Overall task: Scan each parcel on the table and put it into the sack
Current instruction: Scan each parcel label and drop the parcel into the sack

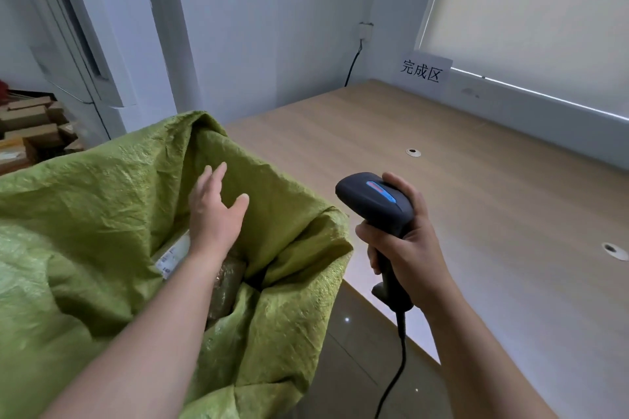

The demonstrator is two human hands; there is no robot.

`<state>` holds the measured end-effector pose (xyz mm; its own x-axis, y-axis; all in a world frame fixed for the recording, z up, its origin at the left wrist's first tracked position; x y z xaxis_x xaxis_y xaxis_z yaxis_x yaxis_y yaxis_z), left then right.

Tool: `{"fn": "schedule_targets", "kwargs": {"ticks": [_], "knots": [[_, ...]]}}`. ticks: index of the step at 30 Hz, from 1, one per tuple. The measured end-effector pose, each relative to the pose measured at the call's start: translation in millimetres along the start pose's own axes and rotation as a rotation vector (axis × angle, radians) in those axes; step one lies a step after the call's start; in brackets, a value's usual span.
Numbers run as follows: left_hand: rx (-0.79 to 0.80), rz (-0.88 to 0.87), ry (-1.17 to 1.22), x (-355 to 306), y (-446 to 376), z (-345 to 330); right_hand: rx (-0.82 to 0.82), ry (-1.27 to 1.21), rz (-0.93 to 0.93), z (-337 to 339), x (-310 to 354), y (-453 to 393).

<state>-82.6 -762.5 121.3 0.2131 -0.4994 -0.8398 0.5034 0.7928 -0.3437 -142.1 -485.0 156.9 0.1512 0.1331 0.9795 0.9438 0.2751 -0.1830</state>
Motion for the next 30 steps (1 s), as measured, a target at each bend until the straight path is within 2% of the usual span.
{"fn": "schedule_targets", "kwargs": {"ticks": [5,11,30], "knots": [[0.073,-0.148,0.085,-73,35,-20,-0.052,0.040,0.006,46,13,18],[0.215,-0.301,0.138,-157,117,-58,-0.138,0.060,0.051,127,40,60],[0.558,-0.553,0.215,-307,454,-188,-0.445,0.102,0.140,424,90,249]]}}
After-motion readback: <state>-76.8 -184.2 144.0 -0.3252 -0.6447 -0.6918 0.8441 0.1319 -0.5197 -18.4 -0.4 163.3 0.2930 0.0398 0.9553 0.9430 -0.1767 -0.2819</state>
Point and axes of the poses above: each hand's wrist, its own y-axis away from the middle knuckle, its own z-axis out of the back of the hand, x = y × z, the point moved 7 cm from there along -y, towards the middle knuckle, and after that the axes turned 10 degrees about -x, right-handed, at the moved point
